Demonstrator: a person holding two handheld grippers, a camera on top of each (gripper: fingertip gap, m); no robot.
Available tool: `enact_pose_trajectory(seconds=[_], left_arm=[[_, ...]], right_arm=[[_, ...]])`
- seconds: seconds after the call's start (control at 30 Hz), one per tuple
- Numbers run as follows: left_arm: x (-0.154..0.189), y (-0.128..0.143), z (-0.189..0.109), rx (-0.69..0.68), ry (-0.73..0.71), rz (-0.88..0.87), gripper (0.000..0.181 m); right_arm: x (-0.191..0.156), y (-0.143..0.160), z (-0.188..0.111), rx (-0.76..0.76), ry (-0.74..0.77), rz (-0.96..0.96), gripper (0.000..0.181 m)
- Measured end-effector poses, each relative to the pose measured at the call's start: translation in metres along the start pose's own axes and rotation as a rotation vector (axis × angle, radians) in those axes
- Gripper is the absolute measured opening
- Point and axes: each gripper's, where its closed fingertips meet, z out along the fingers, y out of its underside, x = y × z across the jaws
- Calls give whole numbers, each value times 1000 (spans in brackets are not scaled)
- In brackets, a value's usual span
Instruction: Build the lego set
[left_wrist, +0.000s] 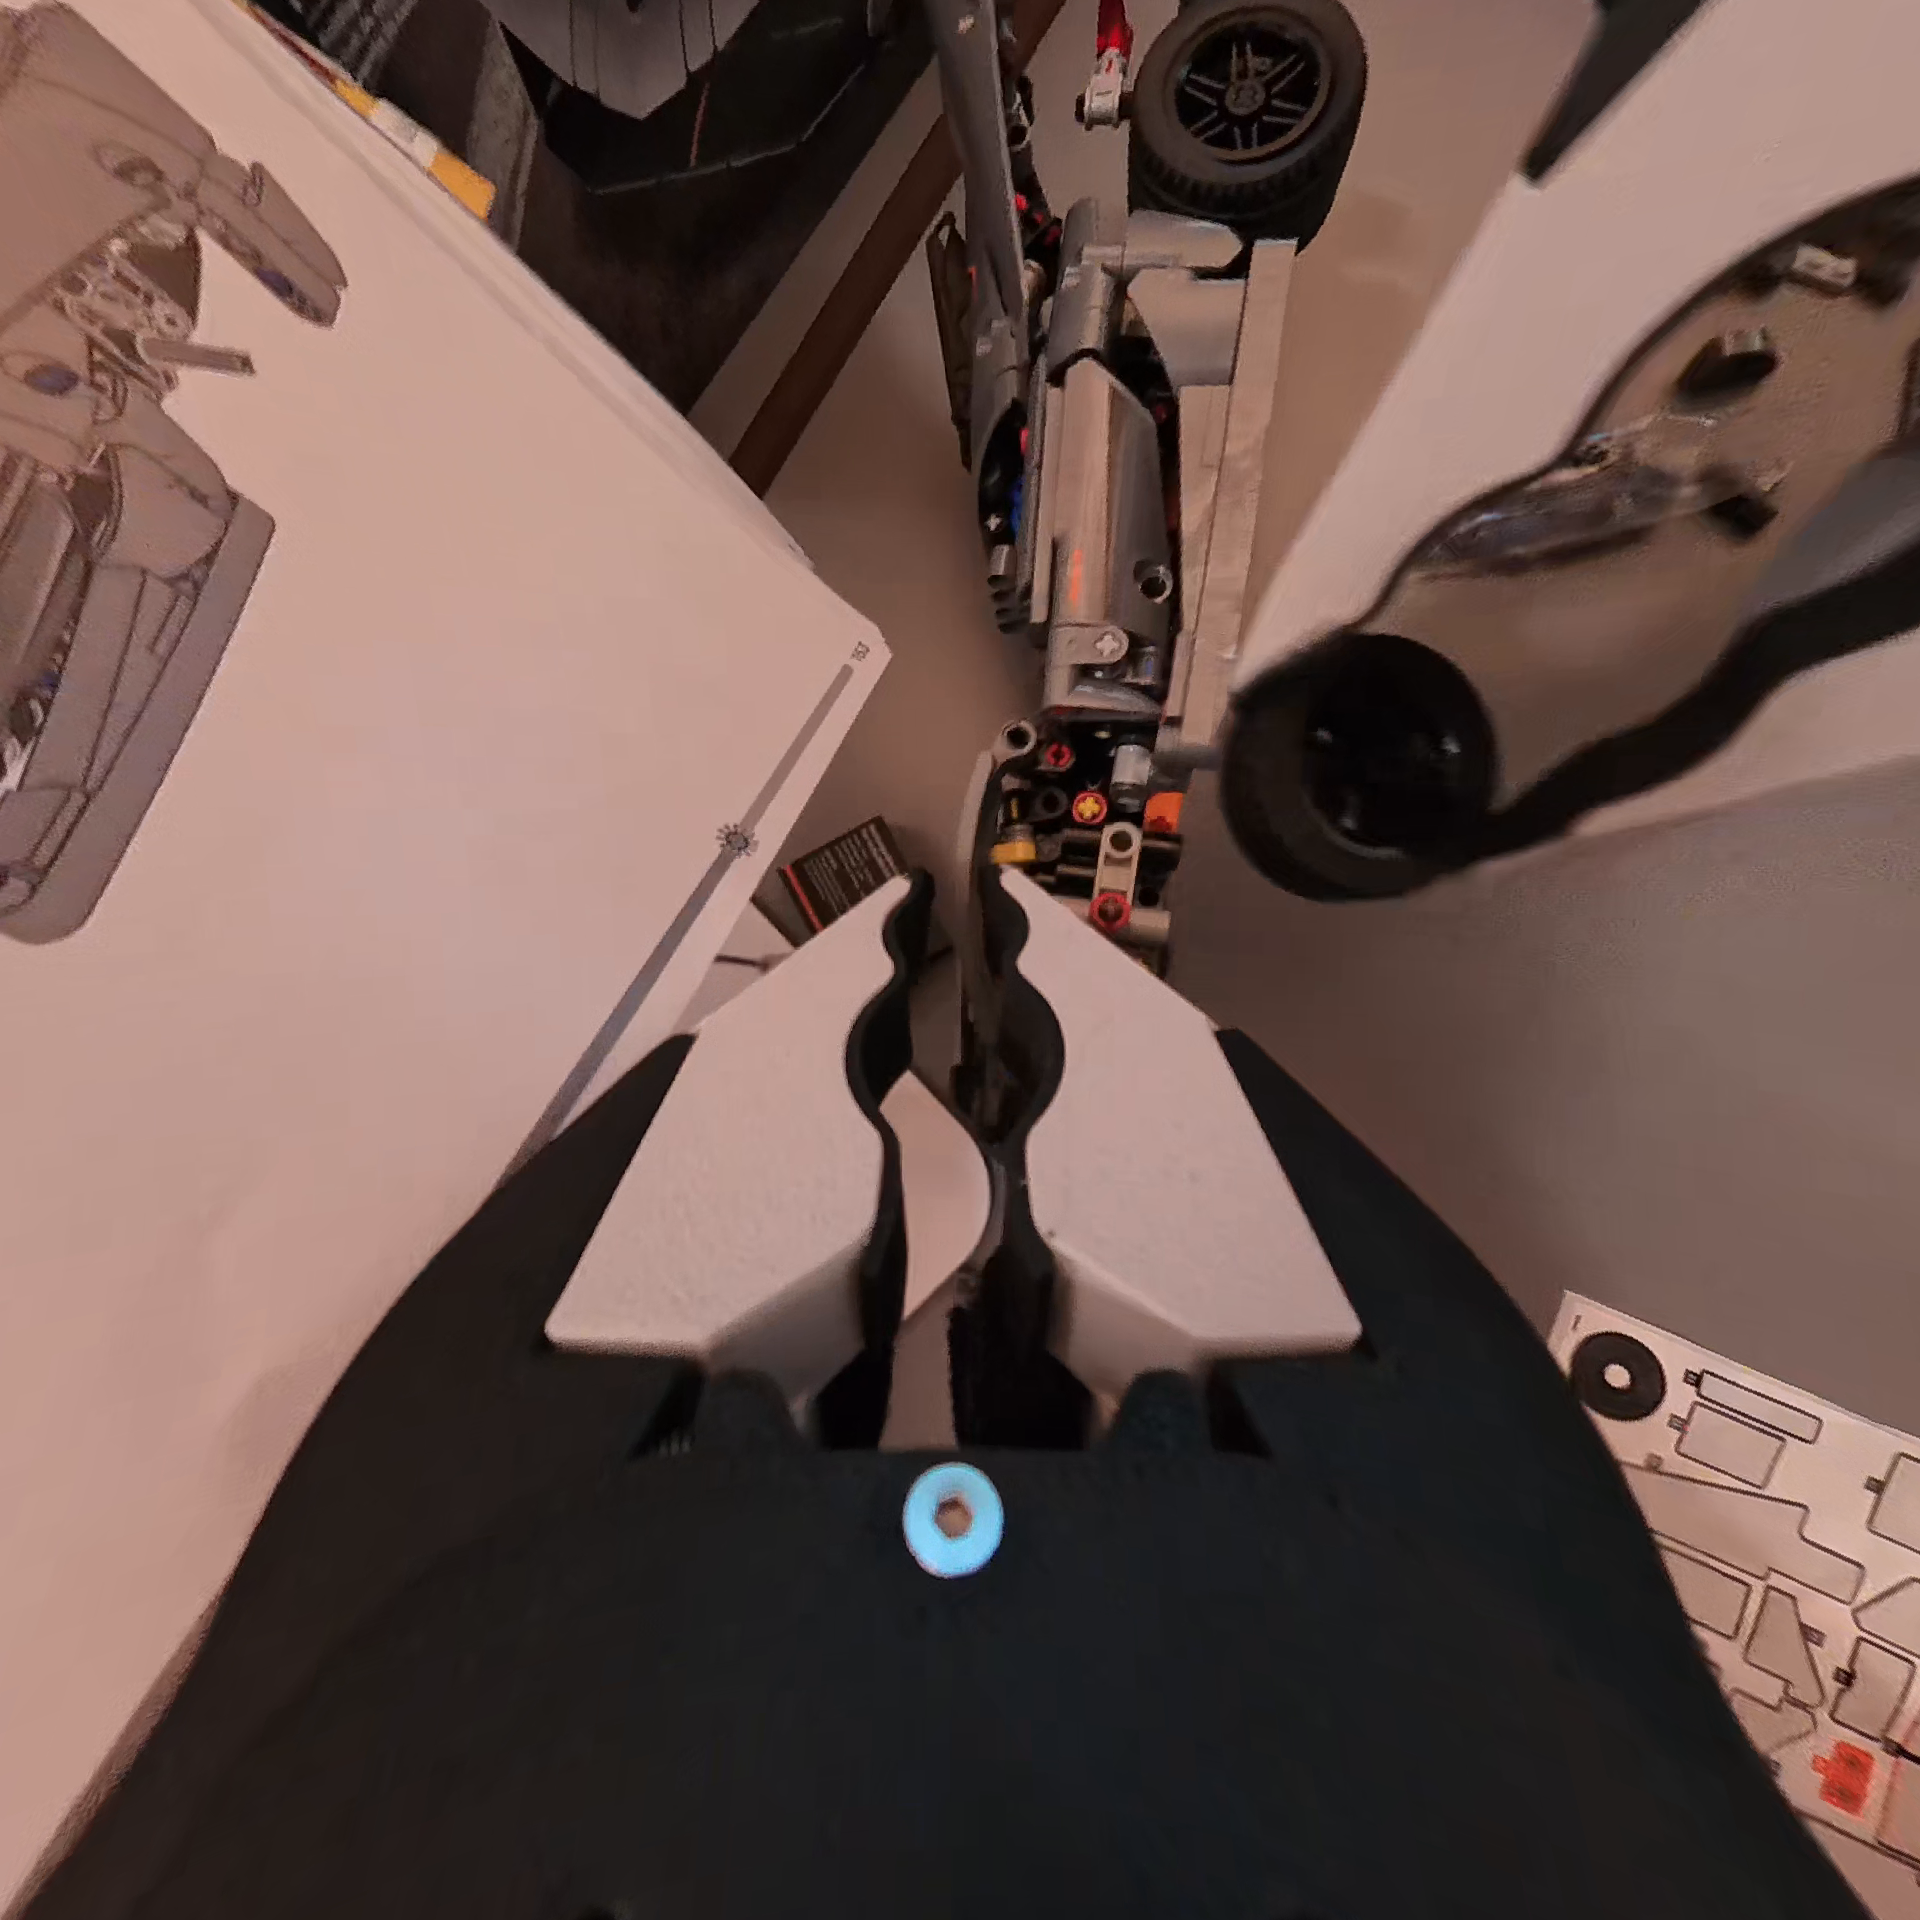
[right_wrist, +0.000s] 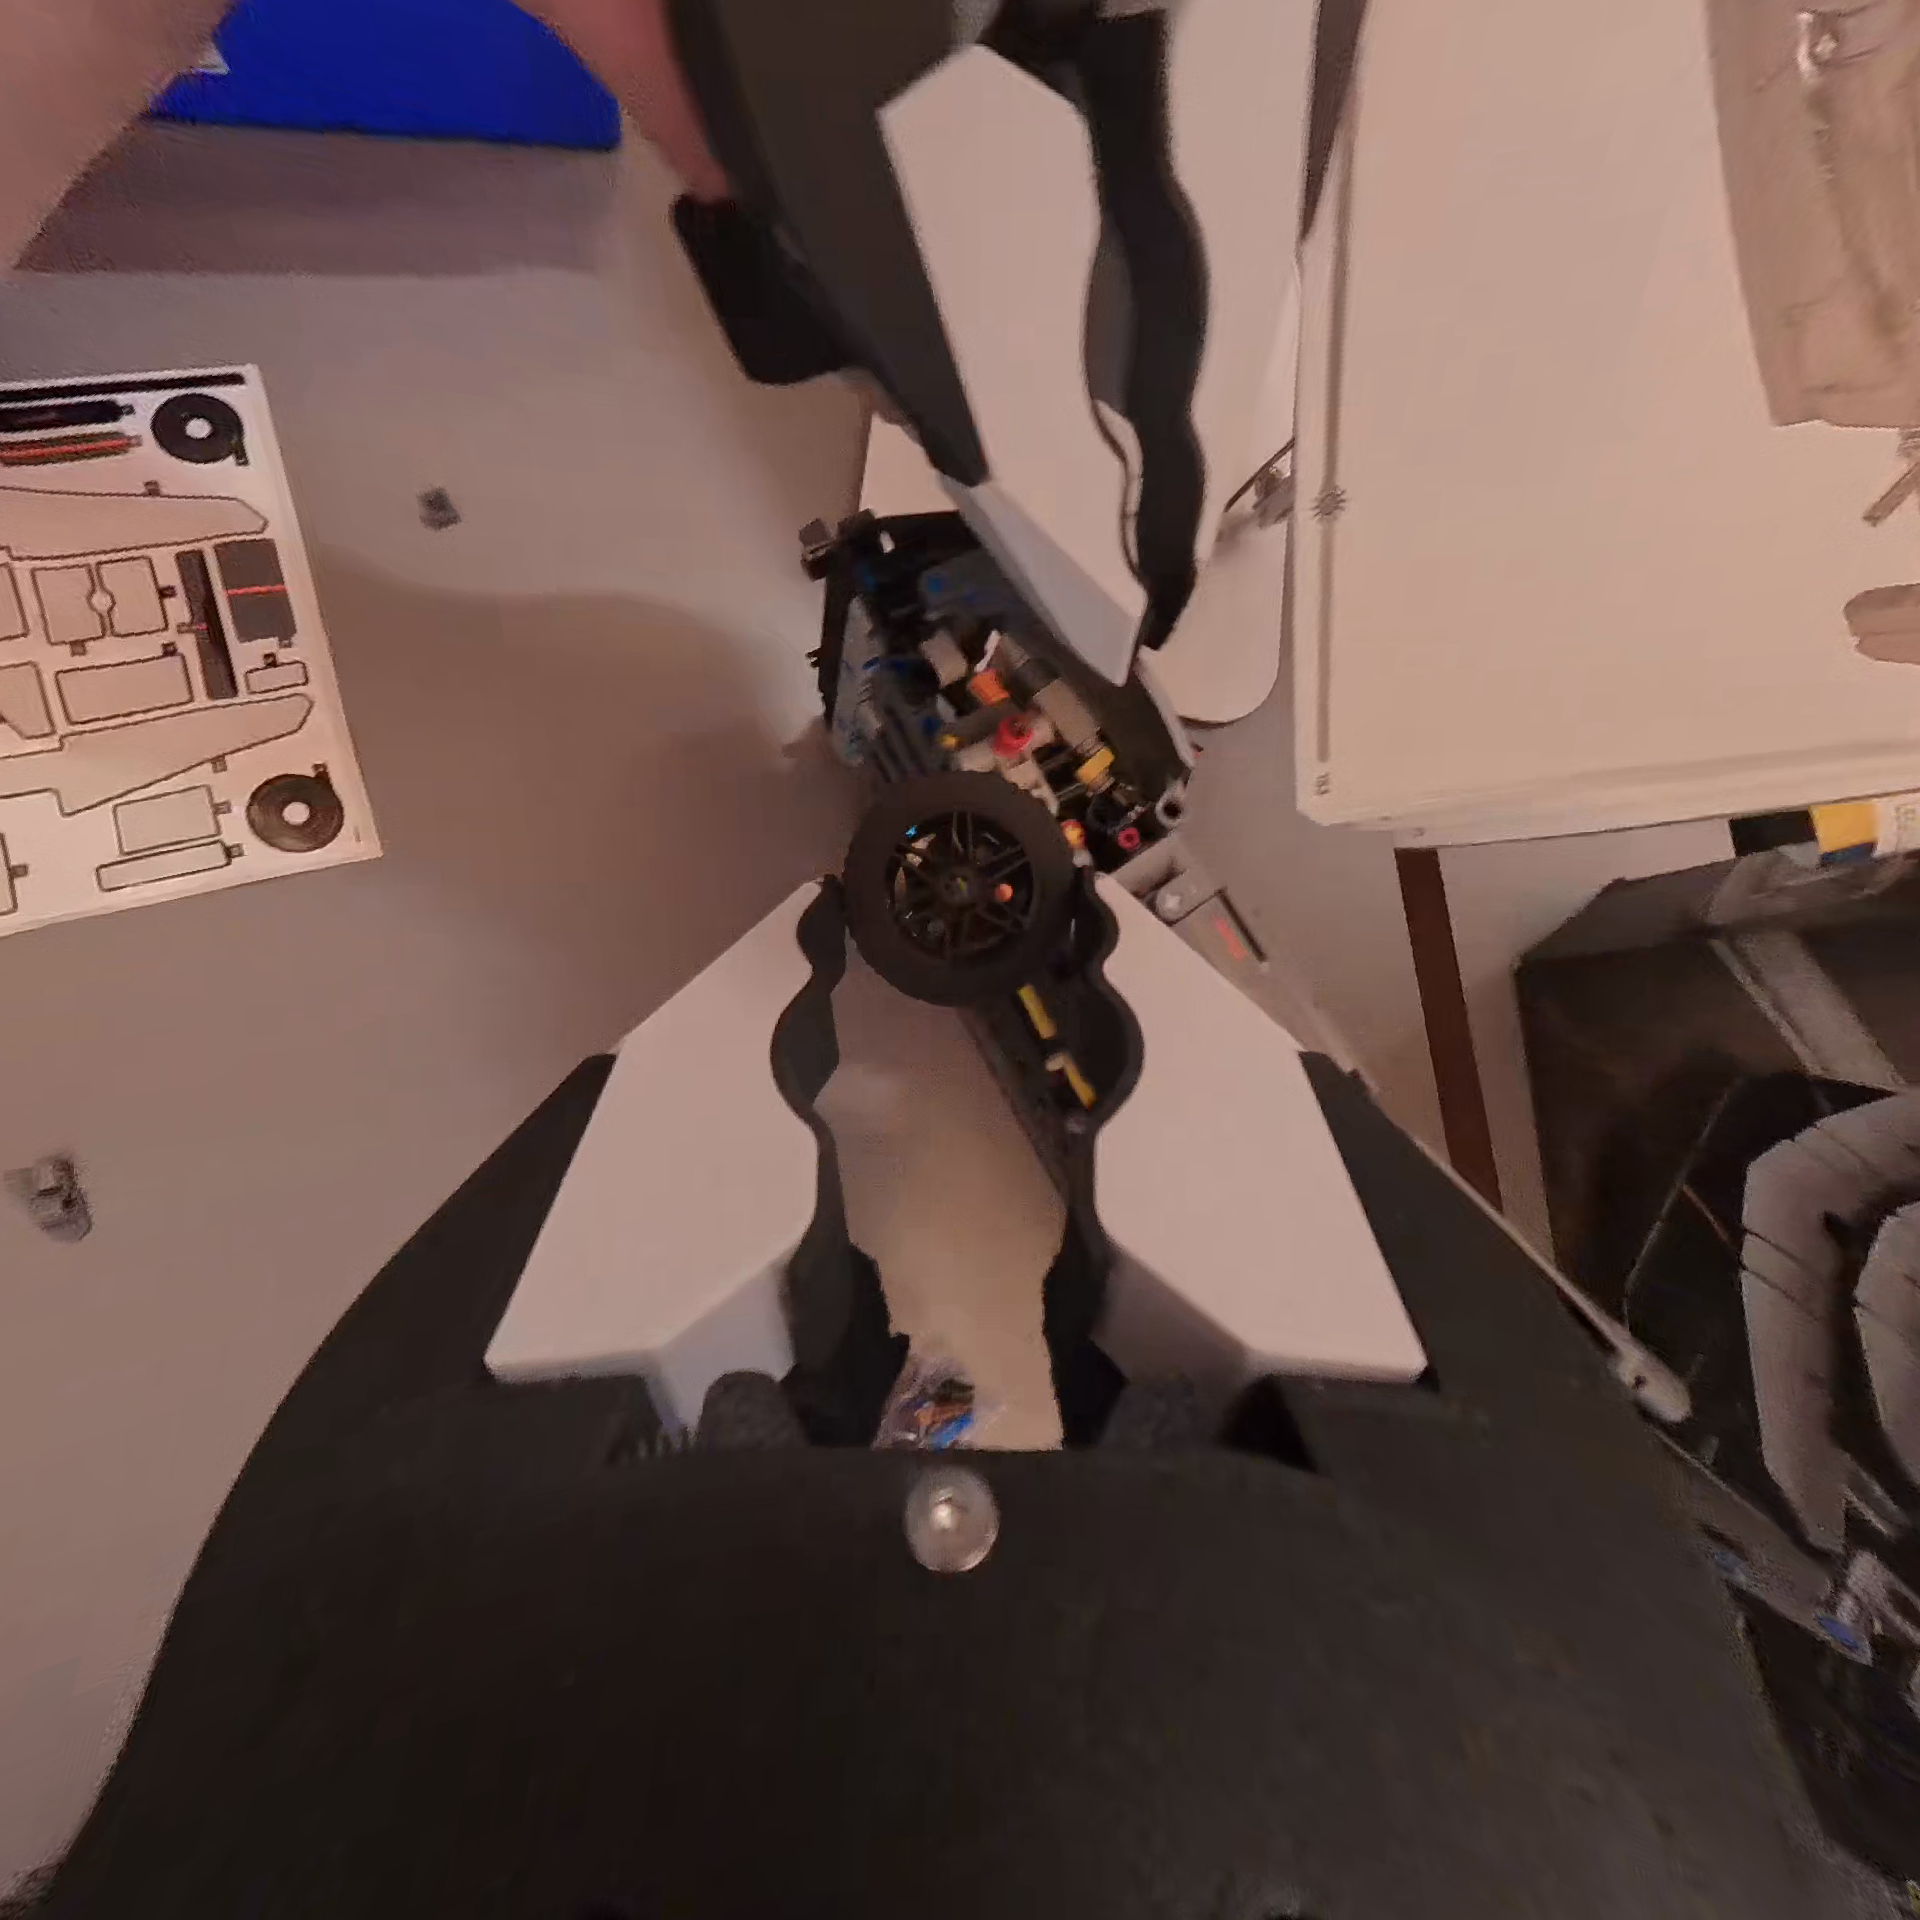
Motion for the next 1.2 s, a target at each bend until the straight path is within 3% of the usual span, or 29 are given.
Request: enact_pose_trajectory(seconds=[0.23,0.57,0.77,0.97,1.2], left_arm=[[-2,8,-17,-26,0,-13,6],[-4,13,-16,-27,27,-31,6],[-5,12,-23,-21,9,-23,6],[-4,9,-24,-21,-5,-9,6],[2,-3,-37,59,25,-3,6]], right_arm=[[20,-18,14,-9,-15,-47,43],[12,-23,22,-48,-144,-38,43],[13,-29,-1,45,-196,68,42],[10,-26,-4,52,-231,122,42],[3,-42,-7,124,-425,308,43]])
